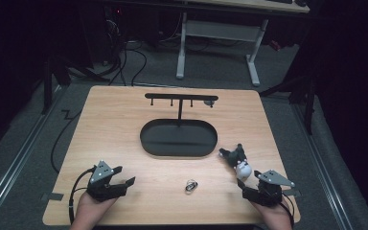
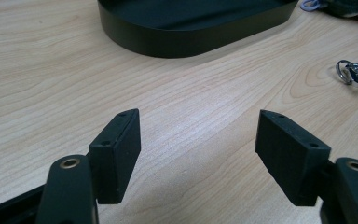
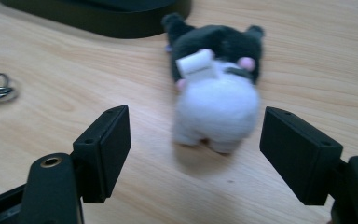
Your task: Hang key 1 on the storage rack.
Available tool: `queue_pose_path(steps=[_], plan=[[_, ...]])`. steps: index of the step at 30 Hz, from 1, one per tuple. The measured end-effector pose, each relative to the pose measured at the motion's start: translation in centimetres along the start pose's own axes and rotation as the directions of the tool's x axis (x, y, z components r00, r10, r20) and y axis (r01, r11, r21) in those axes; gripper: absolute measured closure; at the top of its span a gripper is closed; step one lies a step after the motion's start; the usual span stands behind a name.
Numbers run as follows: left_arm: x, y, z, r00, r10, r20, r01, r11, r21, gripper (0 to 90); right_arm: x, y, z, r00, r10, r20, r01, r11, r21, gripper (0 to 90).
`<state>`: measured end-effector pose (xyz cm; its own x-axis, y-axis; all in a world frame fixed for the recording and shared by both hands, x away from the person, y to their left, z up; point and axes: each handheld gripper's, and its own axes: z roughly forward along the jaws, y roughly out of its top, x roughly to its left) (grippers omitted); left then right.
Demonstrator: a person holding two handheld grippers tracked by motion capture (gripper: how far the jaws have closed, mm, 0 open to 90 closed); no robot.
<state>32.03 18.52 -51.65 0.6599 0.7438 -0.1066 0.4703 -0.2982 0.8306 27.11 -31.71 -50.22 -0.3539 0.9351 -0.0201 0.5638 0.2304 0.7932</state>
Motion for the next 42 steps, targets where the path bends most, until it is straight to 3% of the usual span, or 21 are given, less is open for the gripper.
queue_pose_path(steps=[6,10,15,19,29,41,42], plan=[[0.0,-0.1,0.1,0.9999,0.012,0.005,-0.012,0.9999,0.006,30.0,1.2,0.4,0.6,0.9983,-0.029,-0.050,0.032,0.997,0.071,25.6],[0.0,-0.1,0.1,0.9996,0.013,0.024,-0.013,0.9999,-0.005,30.0,1.7,0.7,0.9,0.9992,-0.019,-0.034,0.022,0.994,0.107,25.9],[-0.3,-0.2,0.2,0.9989,0.045,0.012,-0.045,0.9990,-0.002,30.4,2.0,1.2,1.2,0.9992,-0.019,-0.037,0.024,0.986,0.165,25.7],[-0.4,-0.1,0.3,0.9988,0.047,0.017,-0.046,0.9989,-0.010,30.4,2.3,1.5,1.3,0.9991,-0.023,-0.035,0.029,0.981,0.194,25.5],[-0.6,0.2,0.5,0.9974,0.070,0.019,-0.070,0.9973,-0.023,31.6,2.8,2.0,1.8,0.9964,-0.051,-0.068,0.068,0.959,0.277,25.7],[-1.0,0.3,0.6,0.9955,0.093,0.021,-0.092,0.9955,-0.021,31.1,2.7,2.5,2.0,0.9963,-0.025,-0.082,0.053,0.931,0.361,26.2],[-1.2,0.3,0.6,0.9947,0.101,0.022,-0.100,0.9948,-0.020,31.1,2.7,2.7,1.9,0.9954,-0.029,-0.091,0.061,0.923,0.380,26.1]])
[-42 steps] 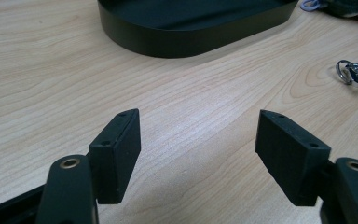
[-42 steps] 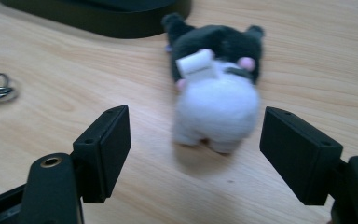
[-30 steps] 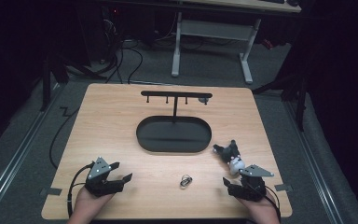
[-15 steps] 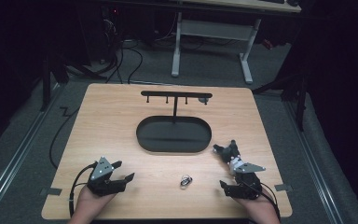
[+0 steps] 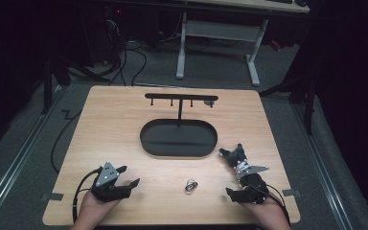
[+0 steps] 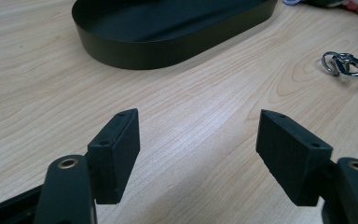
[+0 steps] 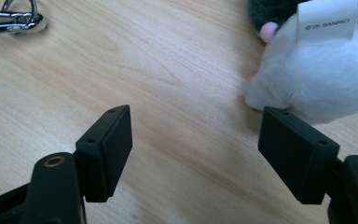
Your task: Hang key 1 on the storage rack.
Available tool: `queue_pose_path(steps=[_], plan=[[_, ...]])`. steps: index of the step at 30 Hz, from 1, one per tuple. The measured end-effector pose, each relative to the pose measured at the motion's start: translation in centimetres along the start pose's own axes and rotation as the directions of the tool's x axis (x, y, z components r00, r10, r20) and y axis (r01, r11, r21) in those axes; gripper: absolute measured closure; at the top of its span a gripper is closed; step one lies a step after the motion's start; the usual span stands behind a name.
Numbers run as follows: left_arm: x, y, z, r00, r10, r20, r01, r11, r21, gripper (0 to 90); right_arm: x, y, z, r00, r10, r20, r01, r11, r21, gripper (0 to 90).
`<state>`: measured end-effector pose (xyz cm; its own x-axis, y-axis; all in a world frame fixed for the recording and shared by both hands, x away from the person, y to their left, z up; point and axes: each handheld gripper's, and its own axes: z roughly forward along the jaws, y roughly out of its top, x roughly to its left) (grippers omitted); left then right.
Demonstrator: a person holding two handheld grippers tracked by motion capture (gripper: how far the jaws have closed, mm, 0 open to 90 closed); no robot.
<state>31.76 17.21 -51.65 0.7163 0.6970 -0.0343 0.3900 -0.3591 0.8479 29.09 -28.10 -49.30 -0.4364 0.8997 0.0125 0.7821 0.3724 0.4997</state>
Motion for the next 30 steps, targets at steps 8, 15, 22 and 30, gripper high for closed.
queue_pose_path(steps=[8,15,22,30], plan=[[0.0,0.0,-0.1,1.0000,0.003,0.003,-0.003,1.0000,-0.002,31.0,0.0,1.1,-0.7,0.9995,-0.020,-0.026,0.022,0.995,0.099,25.5],[0.0,-0.1,0.0,0.9999,0.003,0.010,-0.003,1.0000,0.001,31.0,-0.6,2.0,-1.1,0.9987,-0.025,-0.045,0.033,0.979,0.202,23.9],[-0.2,-0.1,0.2,0.9997,0.014,0.021,-0.015,0.9998,0.011,31.0,-1.5,2.6,-1.4,0.9987,-0.017,-0.049,0.030,0.963,0.268,22.3],[-0.3,-0.1,0.3,0.9994,0.023,0.025,-0.024,0.9996,0.018,31.0,-2.4,3.8,-1.9,0.9991,-0.012,-0.040,0.023,0.956,0.294,18.7]])
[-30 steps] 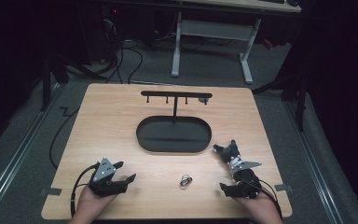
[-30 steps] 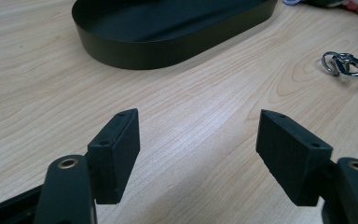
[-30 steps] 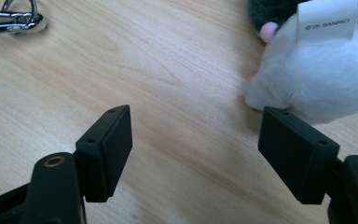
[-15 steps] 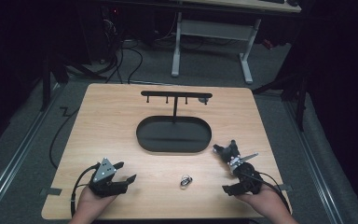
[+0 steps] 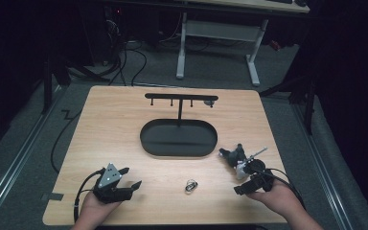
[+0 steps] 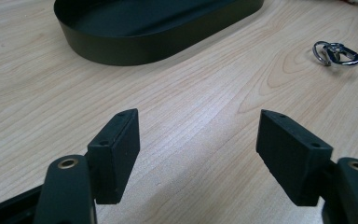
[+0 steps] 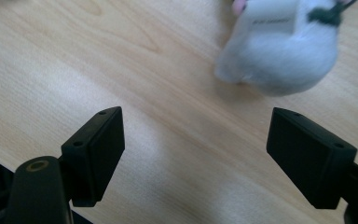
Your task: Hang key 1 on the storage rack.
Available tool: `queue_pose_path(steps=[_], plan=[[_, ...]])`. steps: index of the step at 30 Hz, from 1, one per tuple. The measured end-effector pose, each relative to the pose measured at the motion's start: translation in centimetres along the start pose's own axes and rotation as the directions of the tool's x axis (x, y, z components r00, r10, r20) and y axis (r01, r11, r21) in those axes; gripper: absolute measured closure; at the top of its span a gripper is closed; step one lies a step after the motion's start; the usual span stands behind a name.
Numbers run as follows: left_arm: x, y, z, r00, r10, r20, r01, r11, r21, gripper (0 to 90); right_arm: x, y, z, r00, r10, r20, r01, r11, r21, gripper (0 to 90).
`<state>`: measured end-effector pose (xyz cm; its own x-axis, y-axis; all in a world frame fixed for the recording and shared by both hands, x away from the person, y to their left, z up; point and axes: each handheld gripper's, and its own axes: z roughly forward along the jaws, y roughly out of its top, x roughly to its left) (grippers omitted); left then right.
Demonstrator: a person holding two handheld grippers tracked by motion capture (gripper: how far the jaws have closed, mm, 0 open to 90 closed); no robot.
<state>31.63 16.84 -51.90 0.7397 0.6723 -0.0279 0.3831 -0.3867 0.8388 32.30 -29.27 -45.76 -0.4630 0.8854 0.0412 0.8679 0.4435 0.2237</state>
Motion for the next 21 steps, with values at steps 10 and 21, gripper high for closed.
queue_pose_path(steps=[10,21], plan=[[-0.1,0.0,0.0,0.9999,0.011,0.007,-0.011,0.9999,0.005,31.0,-1.6,1.4,-0.2,0.9993,0.036,-0.001,-0.036,0.999,0.000,18.7],[-0.1,0.0,-0.1,0.9998,0.017,0.012,-0.017,0.9998,0.009,31.0,-2.9,3.7,1.5,0.9963,0.086,0.011,-0.086,0.996,0.015,22.5]])
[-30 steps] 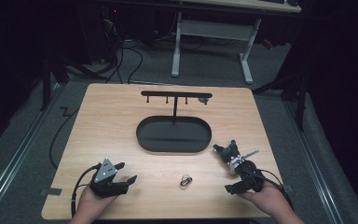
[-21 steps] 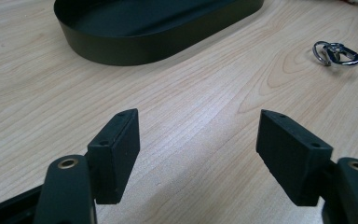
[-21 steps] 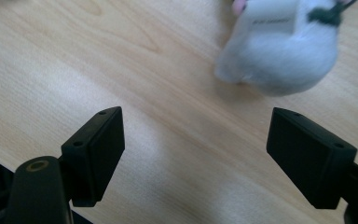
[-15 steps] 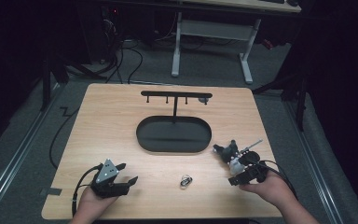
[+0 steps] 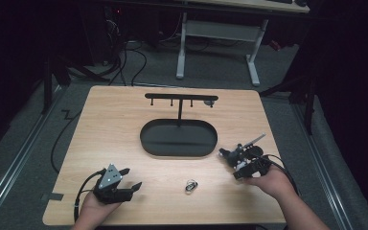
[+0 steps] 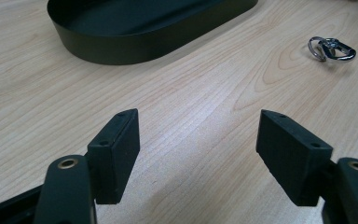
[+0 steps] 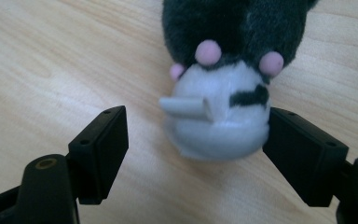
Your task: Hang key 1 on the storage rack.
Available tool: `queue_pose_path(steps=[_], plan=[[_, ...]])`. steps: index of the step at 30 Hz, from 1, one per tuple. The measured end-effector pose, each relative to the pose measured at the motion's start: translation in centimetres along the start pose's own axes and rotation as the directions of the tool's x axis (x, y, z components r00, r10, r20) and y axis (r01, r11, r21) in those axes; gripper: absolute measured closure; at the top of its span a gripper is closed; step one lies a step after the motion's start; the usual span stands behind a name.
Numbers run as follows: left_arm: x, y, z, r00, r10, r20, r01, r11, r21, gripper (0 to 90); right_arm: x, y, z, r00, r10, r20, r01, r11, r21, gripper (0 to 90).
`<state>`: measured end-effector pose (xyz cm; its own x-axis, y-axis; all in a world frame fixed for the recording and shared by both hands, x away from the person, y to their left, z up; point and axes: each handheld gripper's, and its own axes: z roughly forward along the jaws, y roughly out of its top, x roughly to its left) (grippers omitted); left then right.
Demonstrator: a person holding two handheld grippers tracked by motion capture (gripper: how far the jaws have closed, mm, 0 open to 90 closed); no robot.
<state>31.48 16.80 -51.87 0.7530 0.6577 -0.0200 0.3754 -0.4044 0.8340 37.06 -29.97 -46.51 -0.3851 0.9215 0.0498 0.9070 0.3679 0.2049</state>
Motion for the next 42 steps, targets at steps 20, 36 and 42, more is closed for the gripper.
queue_pose_path(steps=[20,36,42], plan=[[-0.2,-0.1,0.2,0.9997,0.021,0.014,-0.021,0.9997,0.012,31.2,-1.2,0.7,2.4,0.9995,0.030,-0.014,-0.029,0.999,0.022,46.3],[-0.2,-0.2,0.1,0.9999,0.010,0.000,-0.010,0.9999,-0.002,31.1,-0.1,0.5,-2.9,0.9997,-0.018,-0.017,0.017,0.999,-0.049,47.9],[-0.2,-0.2,0.1,0.9999,0.012,0.000,-0.012,0.9999,-0.002,31.1,0.3,0.8,-4.5,0.9996,-0.011,-0.028,0.009,0.997,-0.075,47.9]])
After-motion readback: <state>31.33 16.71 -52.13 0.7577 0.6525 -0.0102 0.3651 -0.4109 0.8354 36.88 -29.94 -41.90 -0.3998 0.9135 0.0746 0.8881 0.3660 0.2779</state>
